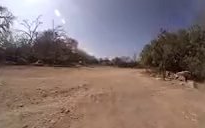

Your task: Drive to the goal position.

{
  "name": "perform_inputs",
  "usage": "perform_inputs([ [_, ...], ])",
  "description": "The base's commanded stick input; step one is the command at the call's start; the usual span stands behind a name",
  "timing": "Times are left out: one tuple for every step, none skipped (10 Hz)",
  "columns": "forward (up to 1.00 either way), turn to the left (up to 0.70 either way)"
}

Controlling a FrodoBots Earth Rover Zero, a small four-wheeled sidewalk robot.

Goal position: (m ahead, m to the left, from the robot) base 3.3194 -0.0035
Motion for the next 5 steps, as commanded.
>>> perform_inputs([
  [0.50, -0.05],
  [0.50, 0.00],
  [0.50, 0.00],
  [0.50, 0.00],
  [0.50, 0.00],
])
